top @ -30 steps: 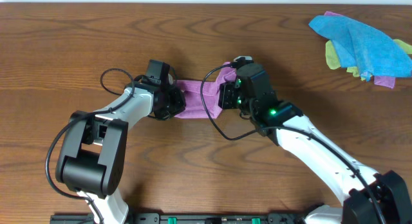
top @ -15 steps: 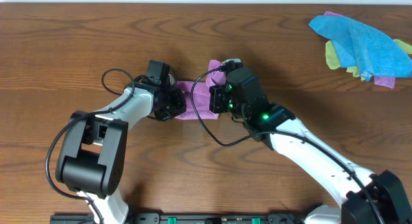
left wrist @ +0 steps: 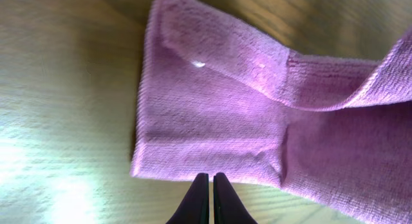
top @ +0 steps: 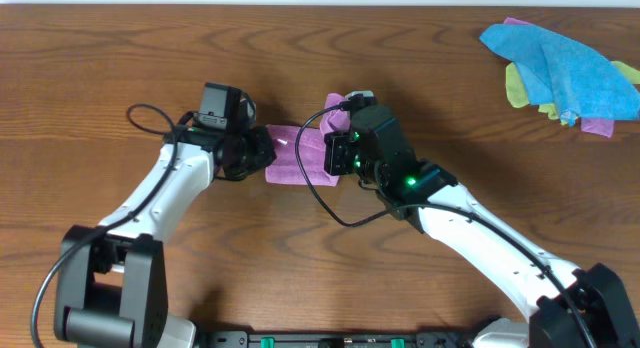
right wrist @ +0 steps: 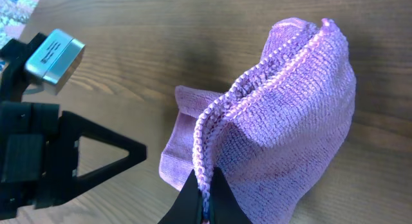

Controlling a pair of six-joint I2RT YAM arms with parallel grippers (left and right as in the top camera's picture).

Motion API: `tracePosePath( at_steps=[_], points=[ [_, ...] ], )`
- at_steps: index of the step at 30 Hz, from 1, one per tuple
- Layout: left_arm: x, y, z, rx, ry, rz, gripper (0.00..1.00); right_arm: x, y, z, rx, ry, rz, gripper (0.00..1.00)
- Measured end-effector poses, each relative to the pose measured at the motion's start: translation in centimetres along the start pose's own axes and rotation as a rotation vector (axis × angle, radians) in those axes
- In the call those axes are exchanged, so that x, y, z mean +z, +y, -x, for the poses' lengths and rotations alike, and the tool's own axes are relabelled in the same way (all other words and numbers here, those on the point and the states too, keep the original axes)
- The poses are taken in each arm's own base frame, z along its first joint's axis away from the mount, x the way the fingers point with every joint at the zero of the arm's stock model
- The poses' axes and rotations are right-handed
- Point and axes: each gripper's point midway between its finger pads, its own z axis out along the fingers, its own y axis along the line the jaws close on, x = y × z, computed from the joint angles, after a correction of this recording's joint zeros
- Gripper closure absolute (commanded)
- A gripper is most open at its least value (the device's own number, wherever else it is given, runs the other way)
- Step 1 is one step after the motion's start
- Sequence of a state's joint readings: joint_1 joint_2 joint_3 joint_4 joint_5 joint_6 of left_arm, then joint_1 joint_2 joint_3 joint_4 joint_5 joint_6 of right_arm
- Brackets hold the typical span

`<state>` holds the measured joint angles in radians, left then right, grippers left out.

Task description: Fold the cloth

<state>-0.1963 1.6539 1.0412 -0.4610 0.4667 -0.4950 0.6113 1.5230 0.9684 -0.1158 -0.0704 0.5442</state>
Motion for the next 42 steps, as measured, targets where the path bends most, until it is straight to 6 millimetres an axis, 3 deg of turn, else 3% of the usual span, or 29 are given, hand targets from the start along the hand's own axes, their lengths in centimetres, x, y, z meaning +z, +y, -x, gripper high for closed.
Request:
tracePosePath(
  at_steps=[7, 20, 23, 27, 37, 42],
  points=[
    [-2.5, 2.4, 0.6, -0.054, -0.018, 0.032, 0.94, 0.9, 0.7, -0.3, -0.012, -0.001, 0.017, 0.99],
    [-7.6, 4.8, 1.1, -0.092, -0.086, 0.052, 0.94, 6.0, 4.3, -1.3, -0.053, 0.069, 0.054, 0.99],
    [-8.7, 5.2, 1.5, -0.108, -0.115, 0.05, 0.94, 7.1, 5.1, -2.6, -0.067, 0.102, 0.066, 0.99],
    [-9.3, 5.8, 1.5, -0.13, -0.126, 0.055, 0.94, 8.0, 5.8, -4.5, -0.085, 0.148, 0.077, 0.99],
    [-10.4, 6.2, 2.0, -0.148, -0.158, 0.046, 0.94, 8.5, 6.5, -5.9, -0.1, 0.175, 0.085, 0.99],
    [-10.7, 6.1, 1.9, -0.15, -0.161, 0.044, 0.94, 9.7, 6.3, -8.0, -0.114, 0.222, 0.073, 0.99]
  ],
)
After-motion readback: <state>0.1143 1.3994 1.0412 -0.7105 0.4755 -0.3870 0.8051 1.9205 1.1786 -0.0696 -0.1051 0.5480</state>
